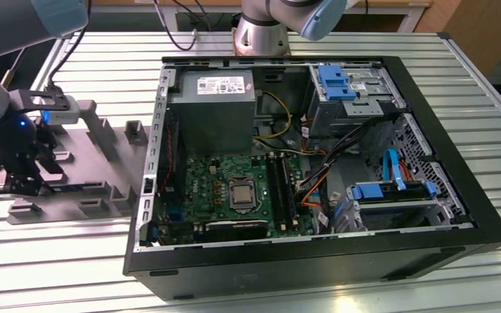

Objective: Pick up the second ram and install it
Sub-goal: 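Pick up the second ram and move it above second insertion slot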

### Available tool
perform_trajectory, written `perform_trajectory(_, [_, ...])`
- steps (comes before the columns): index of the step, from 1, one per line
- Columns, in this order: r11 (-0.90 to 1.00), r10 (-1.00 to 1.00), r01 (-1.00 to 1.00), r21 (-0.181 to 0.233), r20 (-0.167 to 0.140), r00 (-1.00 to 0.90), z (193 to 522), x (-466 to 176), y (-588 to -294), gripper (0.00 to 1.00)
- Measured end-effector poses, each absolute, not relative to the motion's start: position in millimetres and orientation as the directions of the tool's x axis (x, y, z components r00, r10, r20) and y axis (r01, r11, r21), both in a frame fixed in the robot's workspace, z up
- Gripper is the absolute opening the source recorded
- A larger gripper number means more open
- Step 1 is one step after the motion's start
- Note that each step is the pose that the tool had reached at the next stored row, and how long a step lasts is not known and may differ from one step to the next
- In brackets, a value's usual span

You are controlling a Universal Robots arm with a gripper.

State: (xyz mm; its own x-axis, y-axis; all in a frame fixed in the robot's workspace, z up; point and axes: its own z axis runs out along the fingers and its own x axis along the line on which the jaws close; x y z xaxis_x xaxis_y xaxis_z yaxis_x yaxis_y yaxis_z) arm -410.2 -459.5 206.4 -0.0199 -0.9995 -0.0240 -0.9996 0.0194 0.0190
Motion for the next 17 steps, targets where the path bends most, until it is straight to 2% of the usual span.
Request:
perform_trajectory(5, [0.019, -1.0, -1.0, 0.019, -0.024, -0.02, 200.9, -410.2, -459.8, 0.47])
perform_trajectory(6, [0.019, -1.0, -1.0, 0.019, -0.024, -0.02, 199.8, -410.3, -459.9, 0.4])
perform_trajectory(15, [0.019, -1.0, -1.0, 0.017, -0.024, -0.019, 192.6, -411.8, -460.6, 0.39])
perform_trajectory(16, [0.019, -1.0, -1.0, 0.017, -0.024, -0.019, 192.1, -412.1, -460.6, 0.32])
perform_trajectory(17, [0.019, -1.0, -1.0, 0.017, -0.024, -0.019, 192.0, -412.1, -460.6, 0.32])
